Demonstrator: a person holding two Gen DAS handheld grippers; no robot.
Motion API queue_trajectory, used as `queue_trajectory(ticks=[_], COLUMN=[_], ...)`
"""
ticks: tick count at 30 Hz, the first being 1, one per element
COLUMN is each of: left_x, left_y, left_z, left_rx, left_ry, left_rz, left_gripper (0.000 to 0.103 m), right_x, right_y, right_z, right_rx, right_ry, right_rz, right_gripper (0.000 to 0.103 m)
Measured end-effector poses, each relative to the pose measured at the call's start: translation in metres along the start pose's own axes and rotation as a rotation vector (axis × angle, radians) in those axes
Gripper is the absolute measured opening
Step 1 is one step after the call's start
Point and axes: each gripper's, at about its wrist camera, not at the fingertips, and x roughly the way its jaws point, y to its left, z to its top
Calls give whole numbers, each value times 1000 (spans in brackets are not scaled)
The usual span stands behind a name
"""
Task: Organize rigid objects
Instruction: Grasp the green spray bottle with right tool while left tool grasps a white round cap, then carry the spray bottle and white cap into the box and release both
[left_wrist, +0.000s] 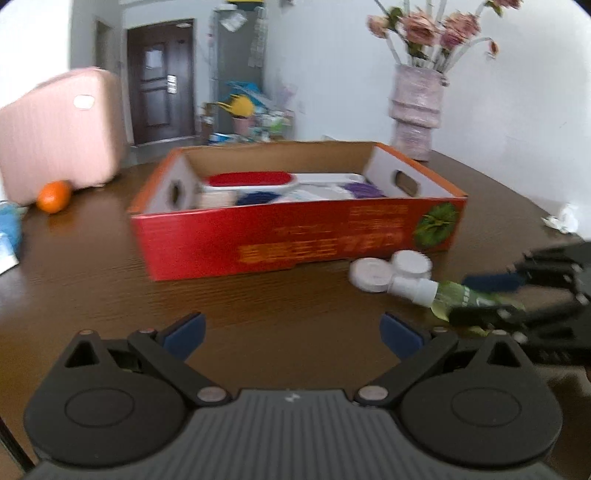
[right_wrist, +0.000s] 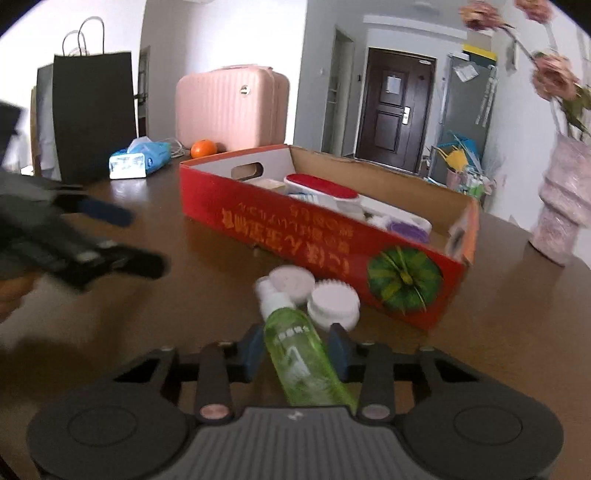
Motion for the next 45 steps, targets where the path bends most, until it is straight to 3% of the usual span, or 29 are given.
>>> queue_trajectory(ticks=[5,8,11,12,22,32,37,41,45], left_x=[47,77,91,91,61,-27,-72,-88,-99], left_y=[-31,-45,-56,-58,-52,-27,-4,6,12], left_z=[20,33,37,37,21,-4,-27,-45,-46], left_rx=[54,67,95,105,50,-22,-69,-72,-79], left_ry=[36,62,66,59,85,2,-18,0,-25], left_rz=[-69,-60,-58,-54,-37,2,8,-3,-6], left_gripper=[88,66,43,40,40,40,40,40,40], right_x=[-38,-51,-50,-48,-44,-42,-58,-70,-67], right_y=[-26,-41,-42,-40,-38,-26,8,50,83], right_z=[-34,-47,-52,-53,-52,-49,-45,-43,-33], right_rx=[233,399,409,388,362,334,346,430,399], right_ry=[-10,-40,-23,-19,-6,1,-46,-110,-123], right_rz=[-143,-229,-257,-264,-278,-318,-255,-89,-28], right_gripper=[30,30,30,30,30,30,30,30,30])
